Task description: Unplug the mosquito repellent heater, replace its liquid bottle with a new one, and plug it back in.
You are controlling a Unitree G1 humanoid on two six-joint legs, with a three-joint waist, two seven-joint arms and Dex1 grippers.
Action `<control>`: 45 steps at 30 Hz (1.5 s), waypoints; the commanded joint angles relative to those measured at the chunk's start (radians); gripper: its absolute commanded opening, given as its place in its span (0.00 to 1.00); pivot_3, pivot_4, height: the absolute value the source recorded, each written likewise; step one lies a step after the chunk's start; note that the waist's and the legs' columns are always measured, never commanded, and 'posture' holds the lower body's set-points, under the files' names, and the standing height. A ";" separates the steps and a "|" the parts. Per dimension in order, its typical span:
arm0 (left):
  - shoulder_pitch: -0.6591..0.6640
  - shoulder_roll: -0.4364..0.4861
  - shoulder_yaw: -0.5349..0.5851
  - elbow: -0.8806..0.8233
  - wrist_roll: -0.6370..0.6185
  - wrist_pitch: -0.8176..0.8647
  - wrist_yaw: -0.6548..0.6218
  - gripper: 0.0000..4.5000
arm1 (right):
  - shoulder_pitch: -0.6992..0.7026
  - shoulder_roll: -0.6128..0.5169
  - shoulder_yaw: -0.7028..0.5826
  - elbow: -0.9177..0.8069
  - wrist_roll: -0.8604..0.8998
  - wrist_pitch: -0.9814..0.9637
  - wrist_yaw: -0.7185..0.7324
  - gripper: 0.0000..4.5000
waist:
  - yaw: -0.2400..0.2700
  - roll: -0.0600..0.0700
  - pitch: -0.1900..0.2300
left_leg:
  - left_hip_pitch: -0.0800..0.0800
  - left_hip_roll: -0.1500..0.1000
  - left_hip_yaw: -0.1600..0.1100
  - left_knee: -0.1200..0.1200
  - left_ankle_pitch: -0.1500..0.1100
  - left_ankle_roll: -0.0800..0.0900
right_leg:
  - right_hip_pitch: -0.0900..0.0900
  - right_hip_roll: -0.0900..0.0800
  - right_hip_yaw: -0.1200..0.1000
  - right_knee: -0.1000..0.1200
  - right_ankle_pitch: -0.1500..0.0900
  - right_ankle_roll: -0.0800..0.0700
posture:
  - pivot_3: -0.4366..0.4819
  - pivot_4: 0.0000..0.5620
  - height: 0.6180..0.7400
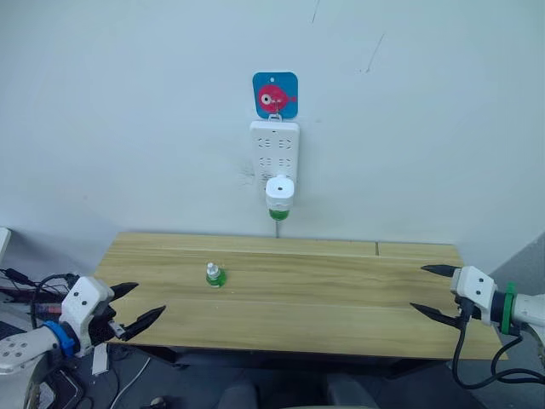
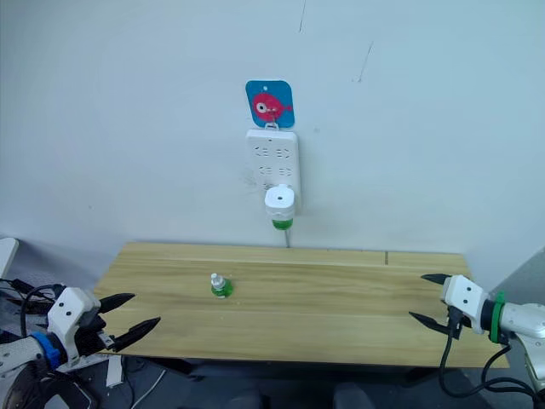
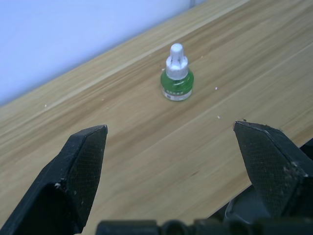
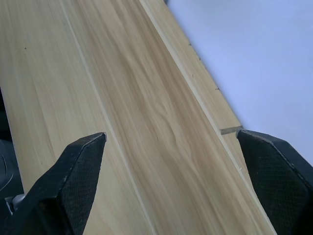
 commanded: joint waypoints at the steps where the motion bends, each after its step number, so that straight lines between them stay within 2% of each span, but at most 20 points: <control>1: -0.004 0.020 0.023 -0.026 -0.016 0.013 -0.012 1.00 | 0.008 -0.005 -0.023 -0.043 0.017 0.011 -0.007 0.99 | 0.000 0.000 0.000 | 0.000 0.000 0.000 0.000 0.000 0.000 | 0.000 0.000 0.000 0.000 0.000 0.000 | 0.46 0.11 0.91; 7: -0.109 0.027 -0.004 -0.066 -0.021 0.108 0.025 1.00 | 0.048 0.012 -0.066 -0.185 0.096 0.117 -0.035 0.99 | -0.003 0.000 0.002 | 0.000 0.000 0.000 0.000 0.000 0.000 | 0.000 0.000 0.000 0.000 -0.001 0.001 | 0.42 0.14 0.91; 13: -0.331 -0.009 -0.043 -0.121 -0.108 0.237 0.040 1.00 | 0.067 0.040 -0.107 -0.515 0.241 0.358 -0.125 0.99 | -0.015 0.002 0.010 | -0.001 0.000 -0.001 0.000 0.000 0.000 | 0.000 0.000 0.000 0.000 -0.001 0.002 | 0.35 0.19 0.91; 20: -0.585 -0.079 -0.101 -0.063 -0.120 0.278 0.094 1.00 | -0.069 0.106 -0.061 -0.837 0.387 0.655 -0.326 0.99 | -0.055 0.001 0.031 | -0.002 0.000 -0.002 0.002 0.000 0.000 | 0.000 0.001 0.000 0.001 0.000 0.003 | 0.28 0.24 0.91; 21: -0.619 -0.094 -0.109 -0.037 -0.109 0.259 0.104 0.96 | -0.102 0.124 -0.044 -0.862 0.397 0.689 -0.358 1.00 | -0.064 -0.001 0.034 | -0.002 0.000 -0.002 0.002 0.000 0.000 | 0.000 0.001 0.000 0.001 0.001 0.002 | 0.28 0.24 0.91; 23: -0.675 -0.124 -0.122 0.009 -0.103 0.244 0.112 0.87 | -0.152 0.150 -0.014 -0.891 0.404 0.747 -0.403 1.00 | -0.076 -0.002 0.038 | -0.002 0.000 -0.003 0.002 0.000 0.000 | 0.000 0.002 -0.001 0.001 0.001 0.002 | 0.28 0.26 0.91; 26: -0.746 -0.158 -0.165 0.087 -0.064 0.209 0.120 0.67 | -0.206 0.178 0.023 -0.908 0.403 0.803 -0.440 1.00 | -0.087 -0.004 0.052 | -0.003 0.000 -0.004 0.002 0.000 0.000 | 0.000 0.002 -0.001 0.000 0.002 0.000 | 0.27 0.27 0.91; 35: -0.918 -0.221 -0.220 0.305 -0.011 0.101 0.086 0.67 | -0.274 0.208 0.053 -0.941 0.412 0.884 -0.476 1.00 | -0.106 -0.005 0.080 | -0.009 0.000 -0.007 0.003 0.000 0.000 | -0.003 0.001 -0.004 0.001 0.004 -0.001 | 0.25 0.31 0.91; 45: -1.051 -0.259 -0.249 0.459 0.019 0.032 0.037 0.67 | -0.291 0.228 0.060 -0.984 0.428 0.942 -0.502 1.00 | -0.110 -0.006 0.094 | -0.010 -0.001 -0.008 0.003 0.000 0.000 | -0.005 0.001 -0.005 0.001 0.004 -0.001 | 0.24 0.34 0.91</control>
